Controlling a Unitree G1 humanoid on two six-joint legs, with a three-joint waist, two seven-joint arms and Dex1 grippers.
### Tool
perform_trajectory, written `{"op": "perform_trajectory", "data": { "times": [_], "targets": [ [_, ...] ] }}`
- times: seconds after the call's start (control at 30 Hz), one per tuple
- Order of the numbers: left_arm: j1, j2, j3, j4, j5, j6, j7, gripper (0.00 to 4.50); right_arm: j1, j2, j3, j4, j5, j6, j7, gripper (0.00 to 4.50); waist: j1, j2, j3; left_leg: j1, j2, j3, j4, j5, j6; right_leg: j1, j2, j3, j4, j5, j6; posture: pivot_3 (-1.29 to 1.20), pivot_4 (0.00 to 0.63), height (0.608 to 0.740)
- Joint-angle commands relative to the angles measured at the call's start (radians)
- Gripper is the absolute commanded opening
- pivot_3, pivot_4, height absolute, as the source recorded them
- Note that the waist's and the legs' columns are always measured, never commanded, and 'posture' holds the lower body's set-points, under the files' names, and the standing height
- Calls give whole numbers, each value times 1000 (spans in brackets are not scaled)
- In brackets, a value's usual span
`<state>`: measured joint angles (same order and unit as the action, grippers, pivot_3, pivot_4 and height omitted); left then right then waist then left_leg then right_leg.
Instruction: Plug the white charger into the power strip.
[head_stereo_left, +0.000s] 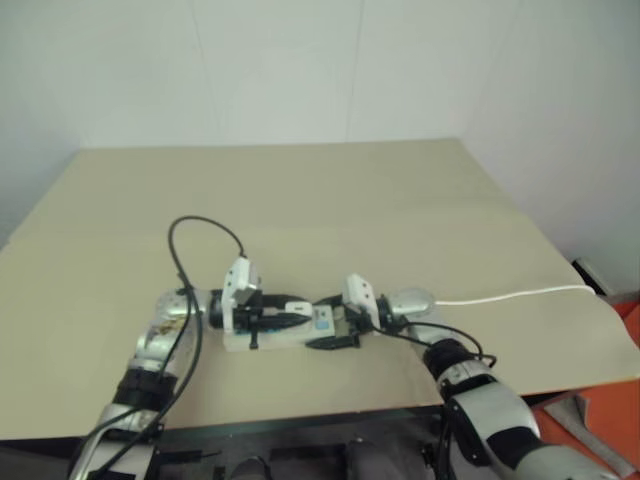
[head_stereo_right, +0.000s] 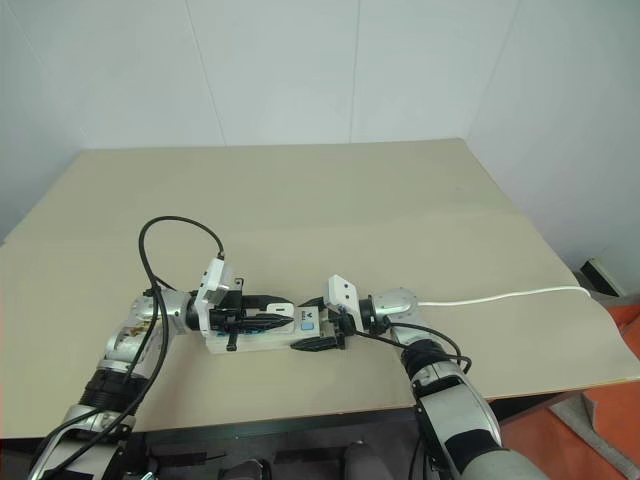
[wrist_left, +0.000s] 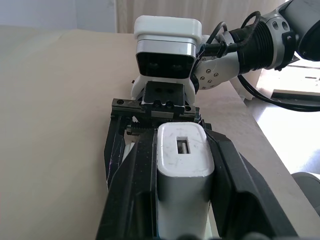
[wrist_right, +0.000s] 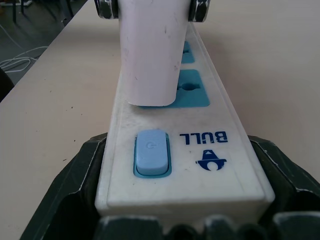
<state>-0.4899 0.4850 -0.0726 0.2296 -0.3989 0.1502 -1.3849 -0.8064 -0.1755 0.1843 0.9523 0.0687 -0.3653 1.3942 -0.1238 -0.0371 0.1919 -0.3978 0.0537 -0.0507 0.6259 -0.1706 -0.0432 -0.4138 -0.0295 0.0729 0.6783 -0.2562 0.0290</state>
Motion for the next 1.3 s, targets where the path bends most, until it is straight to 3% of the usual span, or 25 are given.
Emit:
{"op": "perform_trajectory", "data": {
  "times": [0.03, 0.53, 1.27, 1.3],
  "targets": [
    [24, 5, -6, -2, -2, -11, -11, 1019, 19, 10, 12, -7, -5, 18, 5, 3423, 0, 0, 0, 0, 0, 0, 0, 0, 0, 0, 0, 0, 0, 0, 0, 0, 150, 740],
    [117, -15, -14, 80, 34, -129, 18, 1019, 22, 1, 11, -23, -3, 29, 19, 3423, 0, 0, 0, 9, 0, 0, -3, 0, 0, 9, 0, 0, -4, -1, -2, 0, 150, 740],
    [88, 23, -44, 101, 29, -140, -38, 1019, 23, 8, 13, -32, -2, 38, 17, 3423, -3, 0, 0, 10, 1, 0, -4, 0, 0, 9, 1, 0, -5, -2, -2, 0, 150, 740],
    [87, 22, -44, 103, 29, -140, -37, 1369, 23, 8, 13, -30, -3, 38, 16, 3423, -2, 0, 0, 10, 1, 1, -5, 0, 0, 9, 1, 0, -5, -2, -2, 0, 150, 740]
  ]
}}
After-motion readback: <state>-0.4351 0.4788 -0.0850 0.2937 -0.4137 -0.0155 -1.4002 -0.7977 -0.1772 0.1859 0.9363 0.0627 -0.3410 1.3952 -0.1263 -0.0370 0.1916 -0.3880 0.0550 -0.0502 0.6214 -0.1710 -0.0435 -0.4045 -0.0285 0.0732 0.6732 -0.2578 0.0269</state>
